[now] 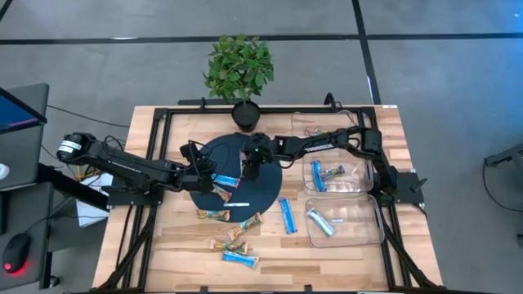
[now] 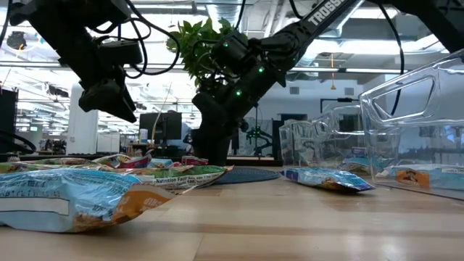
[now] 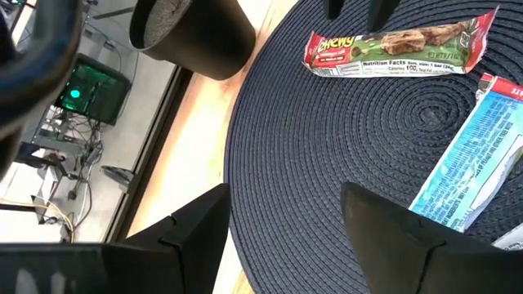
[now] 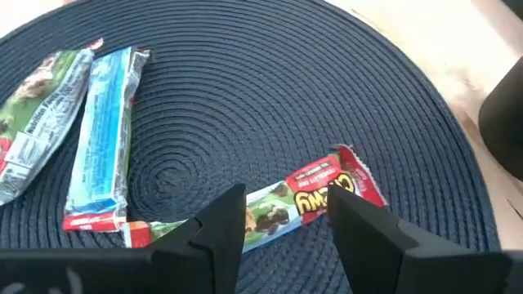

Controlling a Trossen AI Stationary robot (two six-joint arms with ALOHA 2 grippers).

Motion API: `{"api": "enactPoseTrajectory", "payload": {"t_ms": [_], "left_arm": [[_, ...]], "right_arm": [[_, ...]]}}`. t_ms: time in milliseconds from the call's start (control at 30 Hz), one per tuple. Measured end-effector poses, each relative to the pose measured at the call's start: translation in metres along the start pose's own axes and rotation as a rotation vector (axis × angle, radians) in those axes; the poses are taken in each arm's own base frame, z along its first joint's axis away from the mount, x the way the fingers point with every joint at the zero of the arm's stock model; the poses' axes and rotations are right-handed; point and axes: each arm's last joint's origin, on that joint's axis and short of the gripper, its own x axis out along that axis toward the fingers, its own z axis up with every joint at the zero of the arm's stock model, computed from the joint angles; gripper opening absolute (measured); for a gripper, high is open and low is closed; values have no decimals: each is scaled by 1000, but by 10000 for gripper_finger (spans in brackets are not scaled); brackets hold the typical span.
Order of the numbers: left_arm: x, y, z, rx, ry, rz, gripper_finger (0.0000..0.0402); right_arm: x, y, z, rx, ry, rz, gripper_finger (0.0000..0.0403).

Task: Pick and place Granola Bars by type
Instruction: Put the red granola bar into the top transparent bin

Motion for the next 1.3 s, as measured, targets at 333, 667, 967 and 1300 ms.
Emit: {"api": "enactPoseTrajectory", "payload": {"t_ms": [333, 667, 967, 1300], "left_arm": [[0, 0, 0, -4, -4, -1, 229], [0, -1, 2, -25, -7, -40, 229], [0, -1, 2, -27, -9, -41, 229], [0, -2, 3, -27, -14, -42, 229]], "right_arm": [[4, 1, -4, 35, 11, 1, 163], [20, 1, -14, 37, 18, 58, 163], [20, -1, -15, 17, 30, 54, 163], [11, 14, -3, -318, 103, 69, 163]]}}
